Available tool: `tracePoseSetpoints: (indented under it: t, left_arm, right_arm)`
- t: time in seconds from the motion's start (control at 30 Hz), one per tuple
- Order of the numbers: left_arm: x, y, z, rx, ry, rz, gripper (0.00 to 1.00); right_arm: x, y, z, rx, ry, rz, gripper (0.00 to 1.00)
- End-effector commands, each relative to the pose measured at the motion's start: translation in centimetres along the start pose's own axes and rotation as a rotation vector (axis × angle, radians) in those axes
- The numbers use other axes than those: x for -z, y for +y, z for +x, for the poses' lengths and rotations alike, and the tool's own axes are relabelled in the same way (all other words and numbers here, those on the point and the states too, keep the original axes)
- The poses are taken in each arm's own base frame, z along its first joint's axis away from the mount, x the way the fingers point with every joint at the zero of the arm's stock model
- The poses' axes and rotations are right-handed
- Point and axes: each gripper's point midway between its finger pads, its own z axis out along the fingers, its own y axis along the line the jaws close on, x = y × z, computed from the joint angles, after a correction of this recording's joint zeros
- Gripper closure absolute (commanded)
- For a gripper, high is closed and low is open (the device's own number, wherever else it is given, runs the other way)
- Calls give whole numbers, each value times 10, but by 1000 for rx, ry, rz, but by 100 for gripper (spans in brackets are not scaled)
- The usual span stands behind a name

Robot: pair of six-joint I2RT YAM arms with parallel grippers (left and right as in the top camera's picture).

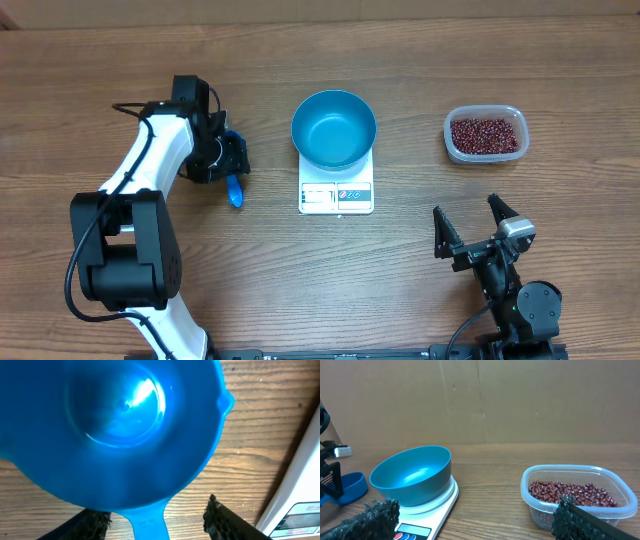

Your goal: Scoop item into bowl and weigh 150g on scale

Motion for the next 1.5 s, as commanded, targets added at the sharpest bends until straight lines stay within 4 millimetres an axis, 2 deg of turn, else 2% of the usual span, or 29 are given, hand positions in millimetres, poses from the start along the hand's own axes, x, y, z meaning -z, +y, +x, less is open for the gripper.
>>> tracePoseSetpoints:
  t: [0.0,0.23,0.6,0.73,1.03,1.3,1.47]
  left_arm:
    - [-1,0,5,-10,6,-6,36]
    - [-2,-1,0,-13,-13,-3,47]
    - [-13,-1,4,2,14,-7,55]
    - [-13,-2,5,5,18,-8,64]
    - [-11,28,11,165,21,-180,62]
    - [-12,23,0,168,-24,-153,58]
    - [-13,15,5,170,5,-106,66]
  right_arm:
    - [0,-3,2,4,-4,11,0]
    - [0,-3,2,4,-4,11,0]
    - [0,-3,2,4,-4,11,0]
    - [0,-3,2,5,-4,11,0]
    - [0,-3,2,4,-4,11,0]
    - [0,-3,2,5,-4,11,0]
    - [0,-3,2,4,-4,11,0]
